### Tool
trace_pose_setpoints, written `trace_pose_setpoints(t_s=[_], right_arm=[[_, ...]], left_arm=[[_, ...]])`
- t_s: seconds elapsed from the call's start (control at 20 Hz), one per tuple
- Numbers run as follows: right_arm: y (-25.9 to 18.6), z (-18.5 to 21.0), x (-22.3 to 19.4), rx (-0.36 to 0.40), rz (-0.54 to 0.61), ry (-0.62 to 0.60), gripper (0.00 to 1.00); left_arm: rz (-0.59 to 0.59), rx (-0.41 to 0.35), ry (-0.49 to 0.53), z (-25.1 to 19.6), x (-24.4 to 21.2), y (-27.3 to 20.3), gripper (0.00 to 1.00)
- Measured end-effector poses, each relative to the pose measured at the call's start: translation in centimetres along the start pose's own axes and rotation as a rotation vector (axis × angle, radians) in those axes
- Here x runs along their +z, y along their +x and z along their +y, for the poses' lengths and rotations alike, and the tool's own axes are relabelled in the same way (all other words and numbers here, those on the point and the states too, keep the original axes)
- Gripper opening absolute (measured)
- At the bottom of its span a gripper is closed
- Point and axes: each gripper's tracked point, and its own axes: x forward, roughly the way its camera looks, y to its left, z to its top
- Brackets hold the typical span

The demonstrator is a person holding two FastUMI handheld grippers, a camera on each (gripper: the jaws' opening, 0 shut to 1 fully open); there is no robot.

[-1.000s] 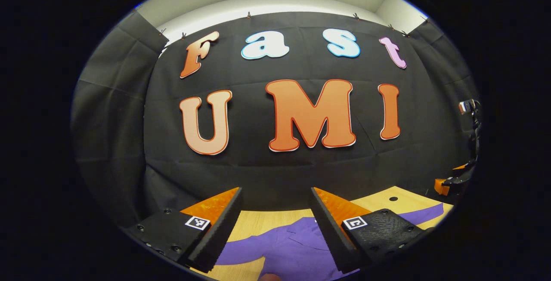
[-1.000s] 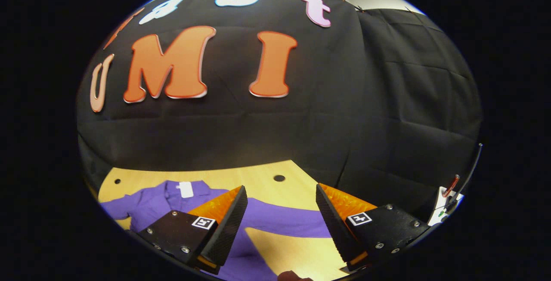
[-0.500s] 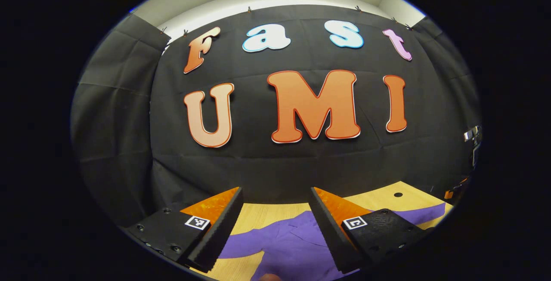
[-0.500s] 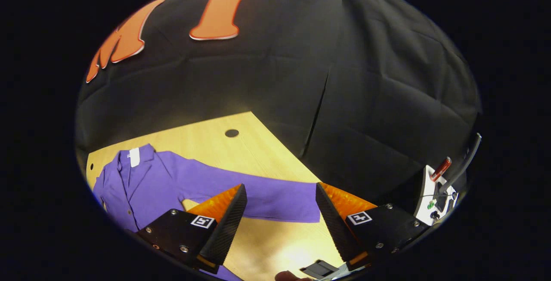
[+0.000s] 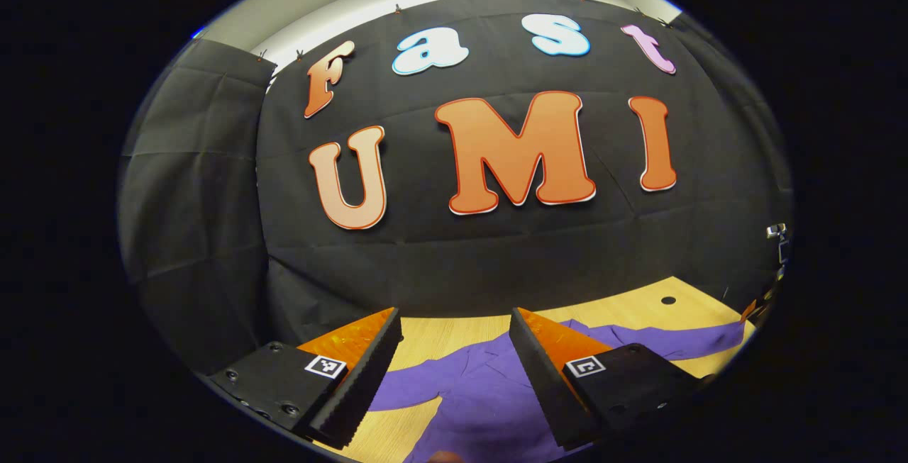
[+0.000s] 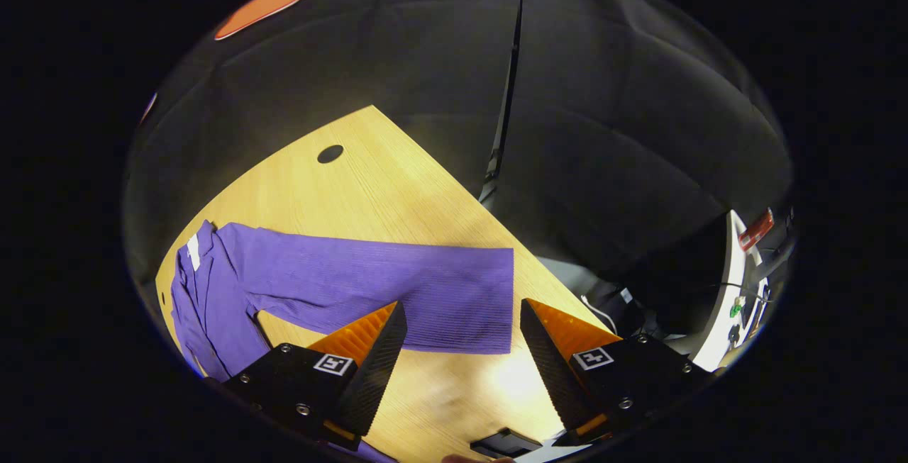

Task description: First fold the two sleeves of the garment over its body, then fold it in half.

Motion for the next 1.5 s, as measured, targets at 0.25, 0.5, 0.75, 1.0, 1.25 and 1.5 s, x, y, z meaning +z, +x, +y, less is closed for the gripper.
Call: trace_pose_setpoints(t_s=[0.25, 0.5, 0.75, 1.0, 1.25, 1.5], right_arm=[[3.4, -1.1, -1.2, 0.033, 0.162, 0.035, 0.97], [5.5, -1.7, -1.8, 0.02, 0.231, 0.03, 0.97], [6.3, -1.6, -2.9, -0.023, 0.287, -0.004, 0.89], [6.5, -1.3, -2.8, -0.016, 0.286, 0.019, 0.5], [4.0, 1.8, -0.6, 0.119, 0.238, 0.176, 0.06], [-0.7, 6.7, 1.4, 0.198, 0.165, 0.144, 0.06]], left_arm=[[0.04, 0.02, 0.008, -0.6, -1.0, -0.8, 1.0], [0.087, 0.03, 0.019, -1.1, -2.4, -1.4, 0.96], [0.103, 0.044, 0.031, -0.6, -2.6, -1.7, 0.96], [0.117, 0.056, 0.027, 0.6, -3.3, -1.7, 0.96], [0.116, 0.039, 0.022, 1.6, -3.6, -1.0, 0.96], [0.106, 0.012, 0.003, 3.2, -3.7, -0.1, 0.96]])
